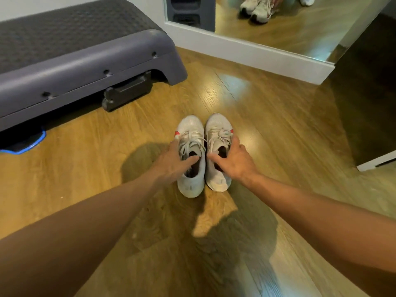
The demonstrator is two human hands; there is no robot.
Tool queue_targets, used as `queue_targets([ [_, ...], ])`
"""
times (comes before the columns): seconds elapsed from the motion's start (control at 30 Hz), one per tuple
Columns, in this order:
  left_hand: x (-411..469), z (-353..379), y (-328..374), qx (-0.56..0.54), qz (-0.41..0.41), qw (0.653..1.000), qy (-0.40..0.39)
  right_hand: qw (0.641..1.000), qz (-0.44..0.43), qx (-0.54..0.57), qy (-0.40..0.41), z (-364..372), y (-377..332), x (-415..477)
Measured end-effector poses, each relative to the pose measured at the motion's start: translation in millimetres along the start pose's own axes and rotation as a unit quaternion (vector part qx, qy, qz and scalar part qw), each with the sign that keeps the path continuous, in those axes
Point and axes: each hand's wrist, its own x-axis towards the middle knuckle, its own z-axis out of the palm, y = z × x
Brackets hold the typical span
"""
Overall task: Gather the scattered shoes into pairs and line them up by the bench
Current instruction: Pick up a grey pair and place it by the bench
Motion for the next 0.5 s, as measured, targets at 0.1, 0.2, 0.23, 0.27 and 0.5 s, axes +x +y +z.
queue_targets([
  [0.1, -15.1, 2.6, -10.4, 0.007, -0.154, 0.984, -0.090, 0.993, 0.080, 0.037, -0.080, -3.4, 4.5, -11.5],
  [0.2, -19.4, 0.3, -1.3, 0.040, -0.186, 0.975, -0.115, 0.974, 0.138, 0.049, -0.174, -14.7, -0.8, -9.7],
  [0.23, -15.9, -2.6, 3.5, 0.103, -0.139, 0.981, -0.083, 0.970, 0.144, 0.040, -0.190, -18.0, -4.2, -8.8],
  [0.27, -12.1, -6.2, 9.4, 0.186, -0.076, 0.979, -0.036, 0.969, 0.147, 0.031, -0.195, -19.7, -8.4, -8.6],
  [0.5, -14.8, 12.4, 33.9, 0.239, 0.018, 0.970, -0.025, 0.963, 0.160, 0.051, -0.212, -18.7, -9.6, -12.6],
])
